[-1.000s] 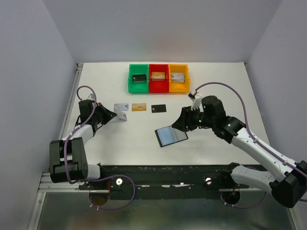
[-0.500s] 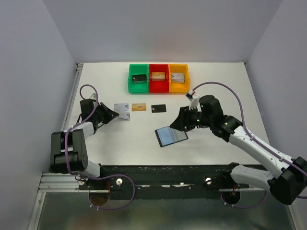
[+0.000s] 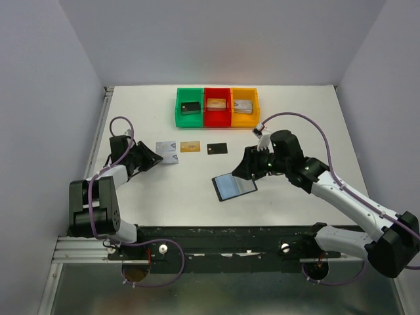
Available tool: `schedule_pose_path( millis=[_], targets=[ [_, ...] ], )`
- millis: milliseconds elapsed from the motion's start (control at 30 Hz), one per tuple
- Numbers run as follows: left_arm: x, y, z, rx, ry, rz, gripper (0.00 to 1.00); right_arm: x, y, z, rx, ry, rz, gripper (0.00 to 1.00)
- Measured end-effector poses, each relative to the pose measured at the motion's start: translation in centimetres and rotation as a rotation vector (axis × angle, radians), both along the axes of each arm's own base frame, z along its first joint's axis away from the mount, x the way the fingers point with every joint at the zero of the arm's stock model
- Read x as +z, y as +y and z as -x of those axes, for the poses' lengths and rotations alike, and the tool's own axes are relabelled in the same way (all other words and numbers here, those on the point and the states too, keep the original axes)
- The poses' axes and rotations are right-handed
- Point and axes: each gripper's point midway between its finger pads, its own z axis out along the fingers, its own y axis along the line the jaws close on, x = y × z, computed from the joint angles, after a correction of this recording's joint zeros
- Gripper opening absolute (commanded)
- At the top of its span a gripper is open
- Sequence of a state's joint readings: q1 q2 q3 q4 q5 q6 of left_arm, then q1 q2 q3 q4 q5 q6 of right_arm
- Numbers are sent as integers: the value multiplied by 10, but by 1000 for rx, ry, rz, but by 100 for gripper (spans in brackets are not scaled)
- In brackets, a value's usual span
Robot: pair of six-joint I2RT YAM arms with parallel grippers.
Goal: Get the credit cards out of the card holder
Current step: Place the credit card at the center of the board, then remove the credit card from the card holder.
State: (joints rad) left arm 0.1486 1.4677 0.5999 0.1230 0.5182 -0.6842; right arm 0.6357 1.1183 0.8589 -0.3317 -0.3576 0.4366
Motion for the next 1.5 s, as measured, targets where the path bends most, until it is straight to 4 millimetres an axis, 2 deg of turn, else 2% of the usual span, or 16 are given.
schedule_pose_path(
  millis=[300,500,633,733,800,933,1033,1167,1200,1267,1300,1500],
  targets=[
    [1,12,-1,39,25,-68,55,-2,0,0,0,5,4,60],
    [9,24,-1,81,26,-124,57,-9,-2,-2,-13,22,28,62],
    [18,34,-1,124,18,-163,59,-16,-12,-12,-90,13,76,65],
    [32,35,1,147,-16,-202,60,-29,-24,-22,-176,26,131,66],
    [45,24,3,131,-59,-237,60,-43,-35,-30,-235,62,167,66],
    [67,-36,14,-9,-153,-274,61,-85,-67,-42,-369,176,240,66],
    [69,-78,28,-110,-180,-289,64,-112,-89,-42,-443,245,307,66],
    [63,-114,46,-191,-184,-310,66,-130,-100,-41,-479,287,371,66],
    [62,-119,49,-200,-184,-314,68,-133,-102,-41,-485,292,380,66],
    [60,-124,52,-201,-177,-316,97,-140,-104,-41,-493,306,399,66],
    [59,-125,53,-195,-173,-315,99,-143,-105,-41,-496,315,407,65],
    [49,-115,58,-120,-81,-311,99,-160,-109,-42,-506,358,457,61]
  ],
)
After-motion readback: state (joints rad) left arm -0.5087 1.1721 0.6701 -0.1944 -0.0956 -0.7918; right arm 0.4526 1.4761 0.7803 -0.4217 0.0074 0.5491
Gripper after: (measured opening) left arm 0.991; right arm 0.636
